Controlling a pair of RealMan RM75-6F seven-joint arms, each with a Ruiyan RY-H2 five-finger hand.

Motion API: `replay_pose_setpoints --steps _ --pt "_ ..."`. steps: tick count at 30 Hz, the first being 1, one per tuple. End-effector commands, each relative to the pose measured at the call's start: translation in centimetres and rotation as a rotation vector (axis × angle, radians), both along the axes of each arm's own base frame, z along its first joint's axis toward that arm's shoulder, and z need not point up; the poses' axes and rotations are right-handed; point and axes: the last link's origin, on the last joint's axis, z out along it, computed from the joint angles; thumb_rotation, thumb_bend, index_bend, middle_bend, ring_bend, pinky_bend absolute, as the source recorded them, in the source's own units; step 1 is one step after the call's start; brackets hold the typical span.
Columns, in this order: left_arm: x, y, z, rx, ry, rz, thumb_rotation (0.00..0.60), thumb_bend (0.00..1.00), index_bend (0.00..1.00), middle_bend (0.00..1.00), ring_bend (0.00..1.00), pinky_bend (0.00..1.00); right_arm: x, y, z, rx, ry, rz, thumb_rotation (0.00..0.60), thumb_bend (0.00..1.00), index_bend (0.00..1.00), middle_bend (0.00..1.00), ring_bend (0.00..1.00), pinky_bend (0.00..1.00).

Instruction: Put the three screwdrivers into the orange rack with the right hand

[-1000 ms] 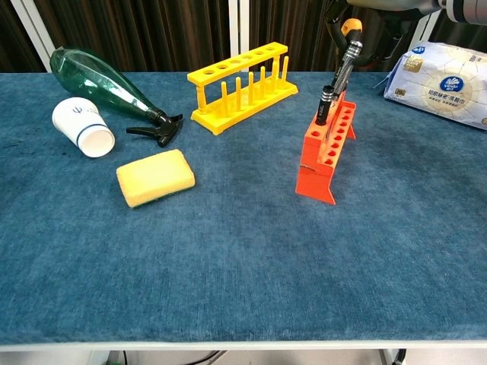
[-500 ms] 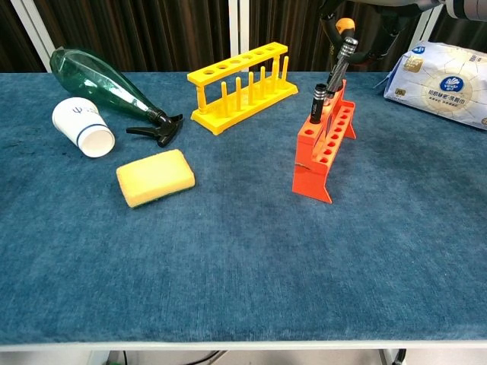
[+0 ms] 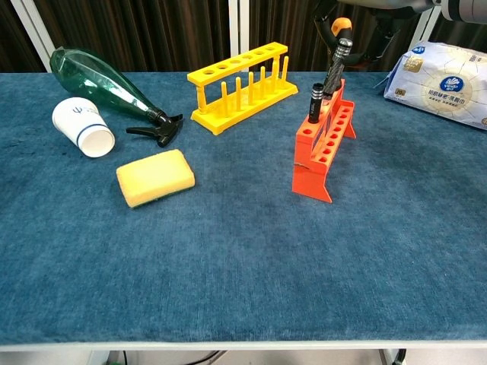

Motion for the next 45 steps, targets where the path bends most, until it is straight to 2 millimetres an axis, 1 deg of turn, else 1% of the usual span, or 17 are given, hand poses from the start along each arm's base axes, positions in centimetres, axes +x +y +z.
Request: replay_pose_setpoints --steps 1,22,32,40,42,44,45 --pt "0.0 0.0 0.0 0.001 0.0 0.0 0.6 0.04 0.13 0.03 0.03 0.2 0.1 0.1 -0.1 0.003 0.003 0.003 0.6 0.35 0.58 0.04 0.0 0.0" --pt "0.0 -0.1 0.2 0.005 -0.004 -0.002 0.6 0.04 0.13 0.03 0.03 0.2 0.1 0.3 -1.1 0.017 0.031 0.006 0.6 0.36 0.56 0.04 0.0 0.0" --pt "0.0 -0.1 0.3 0.006 -0.004 -0.002 0.6 0.04 0.13 0.03 0.03 0.2 0.0 0.3 -1.1 0.018 0.026 0.0 0.6 0.36 0.54 0.04 0.0 0.0" --pt "0.0 -0.1 0.2 0.005 -0.004 -0.001 0.6 0.04 0.13 0.03 0.03 0.2 -0.3 0.3 -1.1 0.021 0.031 -0.009 0.6 0.36 0.47 0.04 0.0 0.0" --pt "0.0 -0.1 0.2 0.005 -0.003 0.0 0.6 0.04 0.13 0.03 0.03 0.2 -0.4 0.3 -1.1 0.023 0.031 -0.013 0.6 0.35 0.4 0.03 0.0 0.0" --pt "0.0 -0.1 0.2 0.006 -0.003 -0.001 0.6 0.05 0.13 0.03 0.03 0.2 -0.4 0.3 -1.0 0.023 0.027 -0.015 0.6 0.34 0.31 0.03 0.0 0.0" --pt "0.0 -0.1 0.2 0.006 -0.002 -0.001 0.6 0.05 0.13 0.03 0.03 0.2 -0.4 0.3 -1.0 0.023 0.023 -0.015 0.6 0.33 0.24 0.02 0.0 0.0"
